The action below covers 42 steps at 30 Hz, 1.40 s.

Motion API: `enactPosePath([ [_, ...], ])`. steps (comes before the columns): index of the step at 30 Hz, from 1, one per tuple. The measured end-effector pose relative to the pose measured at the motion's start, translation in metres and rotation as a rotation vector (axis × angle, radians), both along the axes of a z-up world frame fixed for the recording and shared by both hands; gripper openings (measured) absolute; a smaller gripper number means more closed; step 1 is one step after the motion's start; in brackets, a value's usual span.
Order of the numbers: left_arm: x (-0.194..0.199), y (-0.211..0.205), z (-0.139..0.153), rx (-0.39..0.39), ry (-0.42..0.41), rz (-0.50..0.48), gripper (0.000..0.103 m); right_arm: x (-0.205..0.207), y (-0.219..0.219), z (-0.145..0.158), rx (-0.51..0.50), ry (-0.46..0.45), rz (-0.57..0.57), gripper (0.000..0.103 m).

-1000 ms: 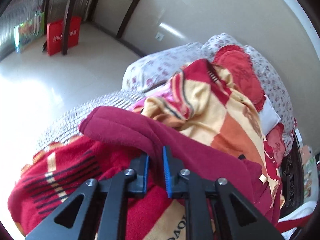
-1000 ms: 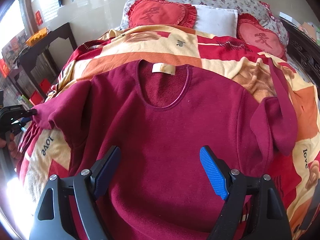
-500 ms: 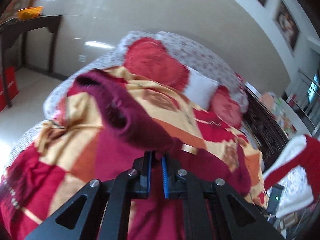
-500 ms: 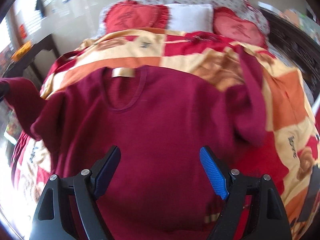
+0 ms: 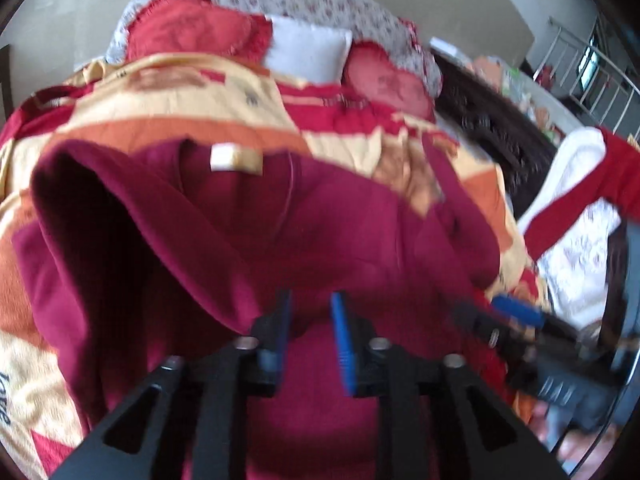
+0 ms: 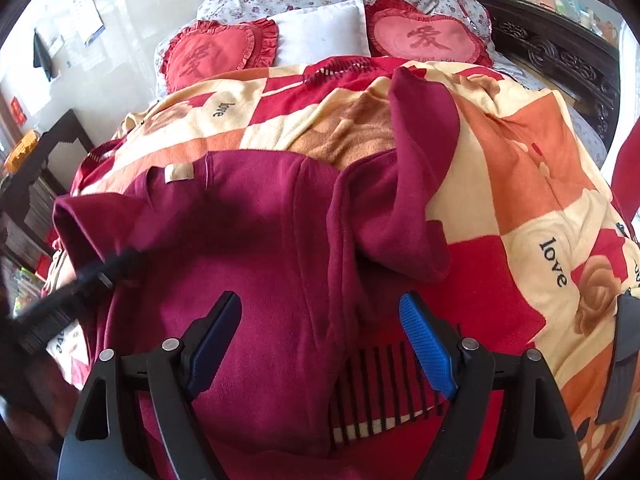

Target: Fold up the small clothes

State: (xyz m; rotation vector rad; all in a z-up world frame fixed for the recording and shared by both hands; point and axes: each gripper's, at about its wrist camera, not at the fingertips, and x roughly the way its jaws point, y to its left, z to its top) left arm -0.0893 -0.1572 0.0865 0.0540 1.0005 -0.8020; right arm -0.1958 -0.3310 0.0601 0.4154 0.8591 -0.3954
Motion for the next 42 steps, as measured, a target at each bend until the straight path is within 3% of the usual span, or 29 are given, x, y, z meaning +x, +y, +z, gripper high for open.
enactPosePath([
  [2, -0.009, 0.014, 0.003, 0.008, -0.018, -0.017, 0.055, 0.000, 0.000, 0.004, -0.002, -0.016, 0.000, 0.065],
  [4, -0.017, 0.039, 0.008, 0.023, -0.064, 0.002, 0.068, 0.001, 0.000, 0.007, 0.007, -0.034, 0.005, 0.065],
  [8, -0.025, 0.100, 0.011, 0.103, -0.168, 0.094, 0.070, 0.010, 0.012, 0.017, 0.034, -0.089, 0.081, 0.065],
  [12, -0.013, 0.127, -0.012, 0.230, -0.145, 0.178, 0.070, 0.037, 0.038, 0.026, 0.011, -0.104, 0.231, 0.065],
  [14, 0.000, 0.137, -0.022, 0.240, -0.106, 0.240, 0.069, 0.056, 0.052, 0.022, -0.037, -0.043, 0.289, 0.065],
  [16, 0.009, 0.143, -0.028, 0.230, -0.086, 0.280, 0.069, 0.067, 0.057, 0.013, -0.092, 0.035, 0.242, 0.065],
  [20, 0.023, 0.144, -0.034, 0.232, -0.073, 0.327, 0.069, 0.081, 0.053, -0.016, -0.101, 0.117, 0.189, 0.062],
  [21, 0.025, 0.145, -0.035, 0.238, -0.078, 0.340, 0.069, 0.087, 0.051, -0.026, -0.117, 0.143, 0.180, 0.058],
  [22, 0.025, 0.147, -0.034, 0.240, -0.088, 0.351, 0.066, 0.090, 0.049, -0.032, -0.120, 0.158, 0.181, 0.038],
  [23, 0.027, 0.149, -0.034, 0.249, -0.100, 0.370, 0.063, 0.094, 0.046, -0.041, -0.115, 0.180, 0.186, 0.006],
  [24, 0.029, 0.152, -0.034, 0.255, -0.102, 0.390, 0.062, 0.096, 0.044, -0.045, -0.097, 0.187, 0.191, 0.000],
  [28, 0.040, 0.176, -0.035, 0.227, -0.052, 0.457, 0.056, 0.078, 0.035, -0.022, -0.055, 0.073, 0.223, 0.000],
  [32, 0.042, 0.192, -0.037, 0.216, -0.027, 0.503, 0.050, 0.051, 0.018, 0.015, -0.200, 0.000, 0.139, 0.000],
  [35, 0.043, 0.195, -0.042, 0.217, -0.009, 0.504, 0.049, 0.049, -0.002, 0.018, -0.281, 0.058, 0.057, 0.000],
  [38, 0.037, 0.194, -0.038, 0.190, 0.005, 0.482, 0.049, 0.060, -0.018, 0.004, -0.216, 0.148, 0.046, 0.000],
  [39, 0.035, 0.195, -0.036, 0.172, 0.007, 0.474, 0.049, 0.060, -0.018, 0.007, -0.196, 0.140, 0.047, 0.003],
  [42, 0.026, 0.193, -0.028, 0.136, 0.005, 0.448, 0.050, 0.066, 0.000, 0.032, -0.140, 0.005, 0.107, 0.024],
])
